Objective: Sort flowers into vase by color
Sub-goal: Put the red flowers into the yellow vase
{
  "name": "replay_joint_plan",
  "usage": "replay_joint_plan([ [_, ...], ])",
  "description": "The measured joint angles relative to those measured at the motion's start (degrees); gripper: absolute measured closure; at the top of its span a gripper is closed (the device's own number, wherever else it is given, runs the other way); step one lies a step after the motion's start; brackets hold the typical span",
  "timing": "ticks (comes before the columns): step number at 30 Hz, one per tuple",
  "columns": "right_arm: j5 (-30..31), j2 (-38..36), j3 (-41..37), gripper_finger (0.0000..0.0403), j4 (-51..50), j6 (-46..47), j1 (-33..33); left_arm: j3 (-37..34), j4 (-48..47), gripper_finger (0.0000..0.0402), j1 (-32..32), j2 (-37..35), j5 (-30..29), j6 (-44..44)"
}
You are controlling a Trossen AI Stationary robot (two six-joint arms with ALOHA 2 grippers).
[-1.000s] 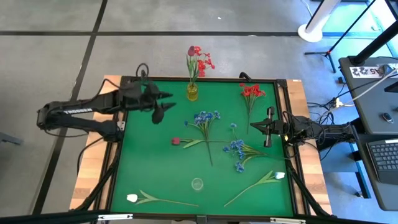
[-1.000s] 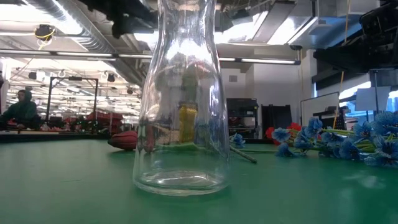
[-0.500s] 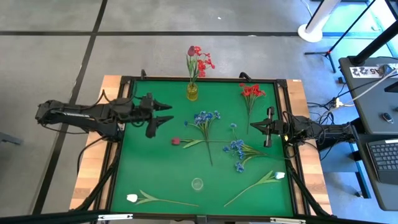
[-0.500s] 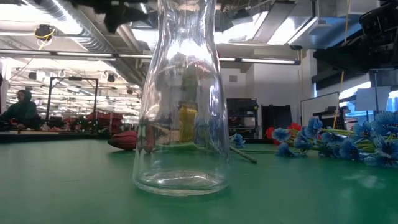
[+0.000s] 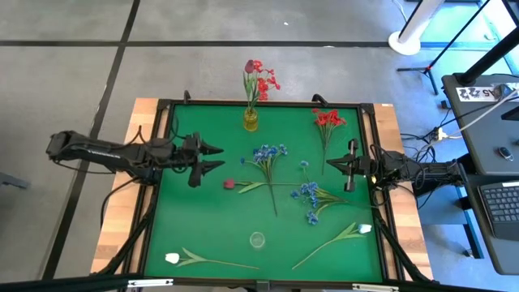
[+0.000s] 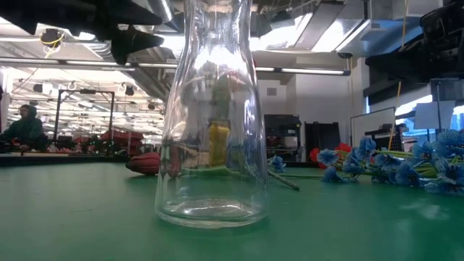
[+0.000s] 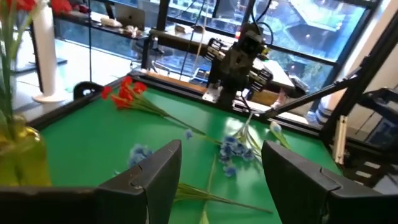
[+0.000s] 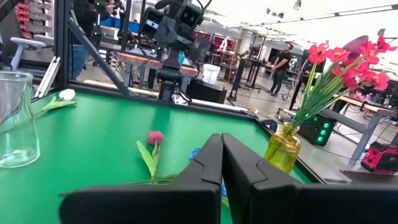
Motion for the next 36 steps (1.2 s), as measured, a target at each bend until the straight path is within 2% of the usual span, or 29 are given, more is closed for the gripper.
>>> replay_joint_plan([
  [7, 0.54, 0.0, -0.01, 0.0395, 0.48, 2.79, 0.0, -3.44, 4.7, 0.0185, -2.99, 0.03, -2.65, -1.6],
  [13, 12.43, 0.1, 0.03, 0.0395, 4.49, 7.21, 0.0, -3.44, 5.59, 0.0185, -3.99, 0.02, -5.86, -1.56],
  [21, 19.26, 3.09, 1.15, 0.0395, 4.93, 8.54, -0.02, -3.44, 5.59, 0.0185, -3.94, 0.02, -7.14, -1.16],
  [26, 21.46, 10.71, 4.64, 0.0395, 3.71, 14.7, -0.02, -3.44, 5.57, 0.0185, -3.9, 0.02, -9.41, -0.67],
  [36, 36.52, 31.55, 18.87, 0.0395, -7.86, 26.06, -0.02, -3.44, 5.46, 0.0185, -3.92, 0.02, -9.39, 1.94],
])
